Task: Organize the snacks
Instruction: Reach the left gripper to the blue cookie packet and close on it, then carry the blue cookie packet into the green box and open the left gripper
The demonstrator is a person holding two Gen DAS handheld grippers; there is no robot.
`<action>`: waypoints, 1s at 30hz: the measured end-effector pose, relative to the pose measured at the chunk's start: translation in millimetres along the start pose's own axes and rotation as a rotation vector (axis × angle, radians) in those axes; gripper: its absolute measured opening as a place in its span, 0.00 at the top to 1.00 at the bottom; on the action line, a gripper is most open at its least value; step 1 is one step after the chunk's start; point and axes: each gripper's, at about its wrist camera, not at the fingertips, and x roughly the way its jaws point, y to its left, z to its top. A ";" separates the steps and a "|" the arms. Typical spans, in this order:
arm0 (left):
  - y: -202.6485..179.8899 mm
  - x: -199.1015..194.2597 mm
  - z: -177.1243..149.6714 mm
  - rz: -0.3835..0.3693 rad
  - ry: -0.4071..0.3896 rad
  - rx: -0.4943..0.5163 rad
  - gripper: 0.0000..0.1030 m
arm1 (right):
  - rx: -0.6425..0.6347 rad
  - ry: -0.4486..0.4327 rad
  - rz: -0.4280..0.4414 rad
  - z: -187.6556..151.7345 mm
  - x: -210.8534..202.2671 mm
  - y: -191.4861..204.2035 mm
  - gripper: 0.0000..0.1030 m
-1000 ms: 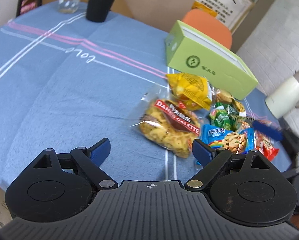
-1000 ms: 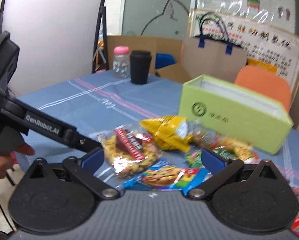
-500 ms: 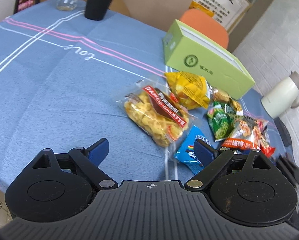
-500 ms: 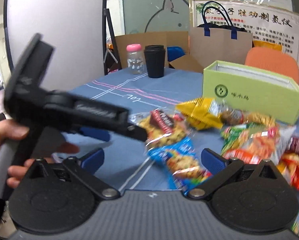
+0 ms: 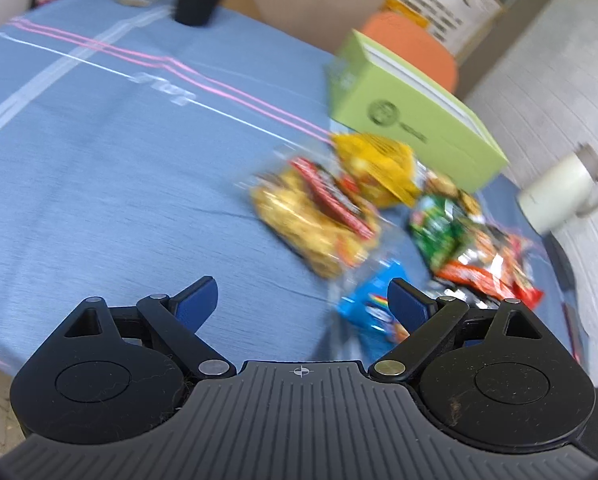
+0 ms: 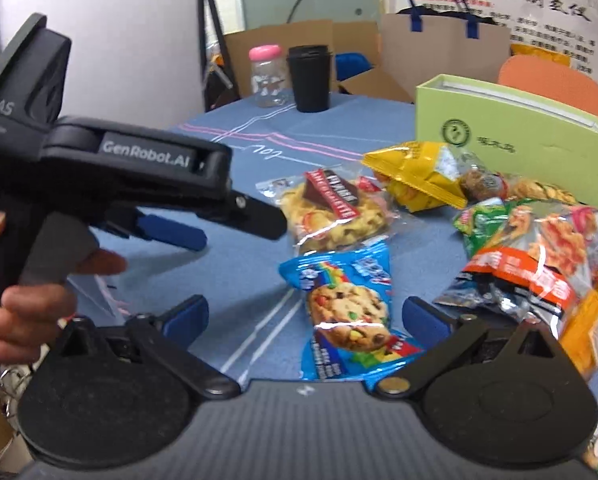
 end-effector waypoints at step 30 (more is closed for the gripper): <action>-60.0 26.7 -21.3 -0.030 0.022 0.166 0.84 | -0.090 -0.024 -0.015 -11.8 2.5 -1.7 0.38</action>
